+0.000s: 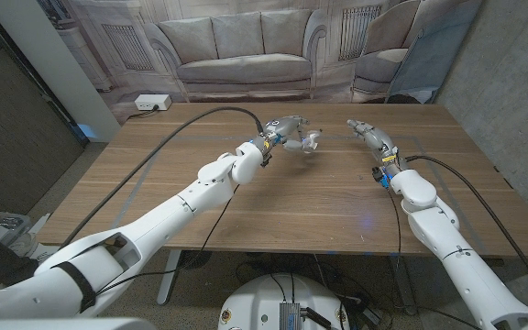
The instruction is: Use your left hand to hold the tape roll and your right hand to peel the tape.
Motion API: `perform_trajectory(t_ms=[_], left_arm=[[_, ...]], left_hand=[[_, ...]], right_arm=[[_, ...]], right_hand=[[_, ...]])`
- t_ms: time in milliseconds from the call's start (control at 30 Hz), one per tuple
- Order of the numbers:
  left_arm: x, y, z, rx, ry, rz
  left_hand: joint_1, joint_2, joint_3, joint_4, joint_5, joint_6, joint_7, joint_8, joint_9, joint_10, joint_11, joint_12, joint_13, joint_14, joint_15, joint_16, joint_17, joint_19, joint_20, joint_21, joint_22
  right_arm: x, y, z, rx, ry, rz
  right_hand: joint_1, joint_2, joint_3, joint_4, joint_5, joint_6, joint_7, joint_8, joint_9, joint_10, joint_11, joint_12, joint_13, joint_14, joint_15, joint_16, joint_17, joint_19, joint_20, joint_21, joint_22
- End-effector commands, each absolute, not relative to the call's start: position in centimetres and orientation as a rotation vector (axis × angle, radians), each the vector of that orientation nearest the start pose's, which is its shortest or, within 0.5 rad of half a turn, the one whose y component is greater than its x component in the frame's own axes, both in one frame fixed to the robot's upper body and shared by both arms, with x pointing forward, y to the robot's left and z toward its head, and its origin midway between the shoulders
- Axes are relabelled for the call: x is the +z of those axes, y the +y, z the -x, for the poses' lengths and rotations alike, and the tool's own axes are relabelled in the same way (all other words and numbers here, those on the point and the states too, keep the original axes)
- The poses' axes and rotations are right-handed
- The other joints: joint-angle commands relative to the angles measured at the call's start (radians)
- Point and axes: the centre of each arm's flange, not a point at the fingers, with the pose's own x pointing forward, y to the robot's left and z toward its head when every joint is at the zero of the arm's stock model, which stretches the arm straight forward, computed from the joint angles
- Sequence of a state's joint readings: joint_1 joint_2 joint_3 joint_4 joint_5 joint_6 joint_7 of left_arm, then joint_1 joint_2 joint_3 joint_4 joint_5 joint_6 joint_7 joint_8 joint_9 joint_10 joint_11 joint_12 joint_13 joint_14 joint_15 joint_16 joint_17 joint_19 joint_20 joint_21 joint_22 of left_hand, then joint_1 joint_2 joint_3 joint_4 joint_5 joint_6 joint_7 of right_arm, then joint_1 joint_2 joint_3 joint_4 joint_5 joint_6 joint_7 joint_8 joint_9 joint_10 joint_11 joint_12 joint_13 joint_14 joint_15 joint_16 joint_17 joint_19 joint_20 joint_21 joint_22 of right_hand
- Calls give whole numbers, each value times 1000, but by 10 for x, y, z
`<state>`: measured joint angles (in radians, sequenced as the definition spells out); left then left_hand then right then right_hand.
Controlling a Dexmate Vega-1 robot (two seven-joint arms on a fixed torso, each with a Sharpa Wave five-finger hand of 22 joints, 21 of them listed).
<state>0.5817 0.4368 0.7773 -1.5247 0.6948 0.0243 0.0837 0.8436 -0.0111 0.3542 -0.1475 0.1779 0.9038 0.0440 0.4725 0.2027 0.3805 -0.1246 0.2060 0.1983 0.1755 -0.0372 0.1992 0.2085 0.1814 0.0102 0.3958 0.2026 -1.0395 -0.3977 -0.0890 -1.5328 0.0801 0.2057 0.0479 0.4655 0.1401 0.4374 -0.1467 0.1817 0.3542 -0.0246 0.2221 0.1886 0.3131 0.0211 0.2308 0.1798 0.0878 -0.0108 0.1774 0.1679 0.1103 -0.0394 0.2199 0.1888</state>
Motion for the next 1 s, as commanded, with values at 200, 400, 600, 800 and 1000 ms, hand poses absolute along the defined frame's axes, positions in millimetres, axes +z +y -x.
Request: perform_trajectory(t_ms=[200,400,600,800,1000], left_arm=[[53,42,-623,-193,-913,-1361],[59,41,-628,-210,-903,-1322],[61,38,-631,-188,-915,-1270],[61,28,-634,-201,-931,-1274],[65,16,-637,-248,-948,-1300]], left_hand=[[156,186,73,80,20,-62,6,214,307,-42,26,-11,9,-31,-31,-4,10,-9,29,9,5],[154,189,75,87,27,-80,4,220,320,-48,26,-11,10,-34,-24,-2,11,-10,35,11,6],[152,184,74,91,37,-80,-16,235,334,-50,25,-8,11,-36,-20,-1,12,-10,41,14,7],[147,158,61,92,59,-57,-76,251,333,-45,11,-2,12,-29,-27,3,10,-6,41,20,8],[133,133,36,99,95,-33,-136,246,300,-48,-27,2,13,-28,-32,4,9,-5,38,25,9]], right_arm=[[-26,-295,-587,-30,-684,537],[-22,-292,-583,-49,-698,594],[-22,-291,-580,-83,-702,635],[-23,-292,-578,-118,-710,658],[-23,-294,-576,-146,-722,673]], right_hand=[[27,12,10,-7,2,32,-1,8,2,27,-4,9,3,20,-6,7,0,16,-37,5,2],[40,15,13,-10,3,44,-4,9,2,33,-3,9,3,24,-6,6,-1,20,-36,6,2],[65,15,17,-17,2,53,-5,7,2,38,-7,8,3,44,-4,9,-1,31,-19,9,2],[101,5,18,-24,-2,55,-5,-1,2,50,-9,8,3,95,13,18,0,49,23,14,3],[127,-2,18,-27,-4,55,-11,-7,2,59,-12,8,4,129,14,21,1,64,39,19,5]])
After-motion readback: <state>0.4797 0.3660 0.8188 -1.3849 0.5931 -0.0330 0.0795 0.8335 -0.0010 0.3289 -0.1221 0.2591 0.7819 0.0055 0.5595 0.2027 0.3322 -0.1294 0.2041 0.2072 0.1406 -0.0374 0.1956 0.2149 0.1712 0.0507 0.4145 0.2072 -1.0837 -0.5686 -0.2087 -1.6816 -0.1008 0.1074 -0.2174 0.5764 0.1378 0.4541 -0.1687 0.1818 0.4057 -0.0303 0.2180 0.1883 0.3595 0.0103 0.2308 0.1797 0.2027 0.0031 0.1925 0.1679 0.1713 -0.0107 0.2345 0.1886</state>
